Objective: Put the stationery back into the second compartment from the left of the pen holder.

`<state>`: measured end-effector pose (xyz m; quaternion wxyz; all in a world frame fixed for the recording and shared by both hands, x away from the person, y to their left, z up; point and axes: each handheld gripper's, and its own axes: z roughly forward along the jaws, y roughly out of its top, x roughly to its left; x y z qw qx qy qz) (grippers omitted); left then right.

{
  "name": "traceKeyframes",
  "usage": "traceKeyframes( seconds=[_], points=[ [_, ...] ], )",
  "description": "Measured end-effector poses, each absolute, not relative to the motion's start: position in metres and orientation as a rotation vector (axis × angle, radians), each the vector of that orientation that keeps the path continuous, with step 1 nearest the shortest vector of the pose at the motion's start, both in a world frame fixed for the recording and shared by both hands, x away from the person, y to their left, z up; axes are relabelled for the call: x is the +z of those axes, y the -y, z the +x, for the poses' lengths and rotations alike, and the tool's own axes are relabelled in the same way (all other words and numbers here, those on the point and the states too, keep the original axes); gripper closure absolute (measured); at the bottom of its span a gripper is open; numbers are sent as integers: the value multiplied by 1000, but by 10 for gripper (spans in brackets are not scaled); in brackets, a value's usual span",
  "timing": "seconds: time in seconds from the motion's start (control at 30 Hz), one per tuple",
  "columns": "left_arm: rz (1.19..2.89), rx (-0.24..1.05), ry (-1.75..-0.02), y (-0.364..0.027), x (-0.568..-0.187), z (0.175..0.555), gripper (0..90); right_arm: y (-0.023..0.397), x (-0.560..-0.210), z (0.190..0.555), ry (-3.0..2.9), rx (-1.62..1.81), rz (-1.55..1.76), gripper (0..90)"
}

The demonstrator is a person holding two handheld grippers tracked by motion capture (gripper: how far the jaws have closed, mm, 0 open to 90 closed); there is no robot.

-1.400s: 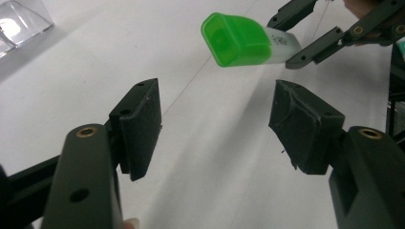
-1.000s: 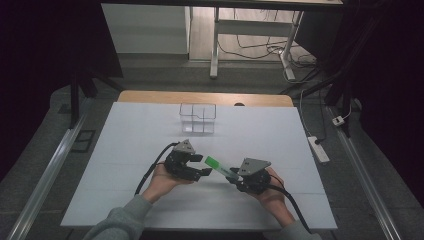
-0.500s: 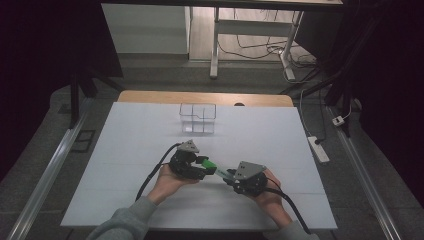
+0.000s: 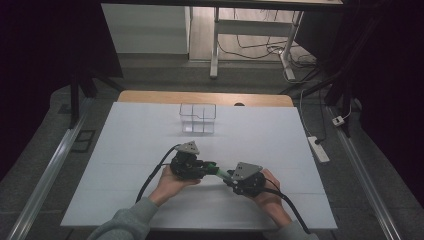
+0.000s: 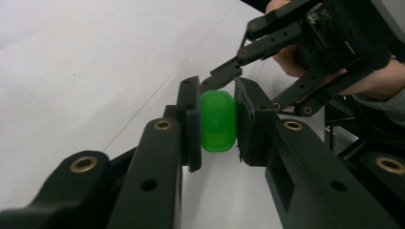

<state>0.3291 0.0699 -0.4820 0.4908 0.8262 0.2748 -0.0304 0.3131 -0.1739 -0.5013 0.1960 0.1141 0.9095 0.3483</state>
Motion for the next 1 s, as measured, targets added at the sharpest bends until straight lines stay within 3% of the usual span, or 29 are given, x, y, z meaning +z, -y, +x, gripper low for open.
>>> traceKeyframes(
  seconds=[0.1, 0.47, 1.0],
  points=[
    [2032, 15, -684, -70, -480, 327, 740, 179, -499, 317, -2558, 1046, 390, 600],
    [1971, 24, -736, -93, -474, 334, 741, 200, -493, 325, -2529, 1154, 579, 421],
    [1905, 74, -782, -127, -462, 338, 741, 252, -491, 327, -2446, 1192, 788, 347]
  ],
)
